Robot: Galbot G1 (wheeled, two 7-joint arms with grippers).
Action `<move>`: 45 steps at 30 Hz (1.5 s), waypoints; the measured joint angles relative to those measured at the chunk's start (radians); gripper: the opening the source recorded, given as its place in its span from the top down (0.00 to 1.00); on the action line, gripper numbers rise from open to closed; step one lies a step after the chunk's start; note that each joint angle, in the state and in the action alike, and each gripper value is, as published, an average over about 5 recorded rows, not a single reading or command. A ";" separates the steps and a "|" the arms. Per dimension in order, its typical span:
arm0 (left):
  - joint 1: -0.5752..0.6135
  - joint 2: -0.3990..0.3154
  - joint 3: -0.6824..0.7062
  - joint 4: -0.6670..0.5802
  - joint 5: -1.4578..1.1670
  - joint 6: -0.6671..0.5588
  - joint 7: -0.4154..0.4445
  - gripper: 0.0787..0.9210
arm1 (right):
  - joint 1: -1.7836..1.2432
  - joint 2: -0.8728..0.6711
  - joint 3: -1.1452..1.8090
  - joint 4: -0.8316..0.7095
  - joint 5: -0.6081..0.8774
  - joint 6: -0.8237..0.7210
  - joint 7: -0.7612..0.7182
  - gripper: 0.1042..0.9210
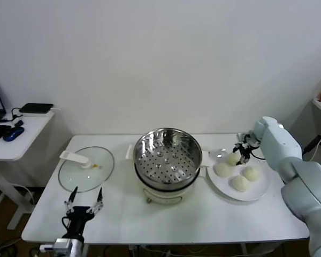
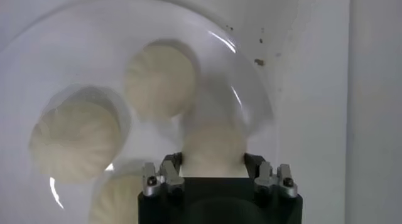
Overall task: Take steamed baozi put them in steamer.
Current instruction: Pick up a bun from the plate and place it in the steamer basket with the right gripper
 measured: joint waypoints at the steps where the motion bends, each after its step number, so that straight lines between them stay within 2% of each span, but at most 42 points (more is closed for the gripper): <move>1: 0.000 0.000 -0.001 0.000 0.000 0.000 0.000 0.12 | 0.002 -0.008 -0.011 0.018 0.003 0.007 -0.001 0.32; 8: 0.005 0.000 -0.001 0.000 0.000 -0.002 0.002 0.12 | 0.033 -0.080 -0.118 0.189 0.066 0.031 -0.015 0.32; 21: 0.005 -0.002 0.007 -0.005 0.012 -0.002 0.003 0.12 | 0.187 -0.256 -0.384 0.636 0.262 0.049 -0.041 0.31; 29: 0.006 -0.005 0.010 -0.013 0.018 -0.002 0.004 0.12 | 0.325 -0.296 -0.524 0.850 0.354 0.060 -0.047 0.31; 36: 0.010 -0.006 0.007 -0.023 0.019 -0.002 0.003 0.12 | 0.414 -0.265 -0.609 0.949 0.407 0.057 -0.051 0.31; 45: 0.009 -0.006 0.000 -0.037 0.019 0.003 0.003 0.12 | 0.436 -0.152 -0.665 0.971 0.415 0.065 -0.054 0.31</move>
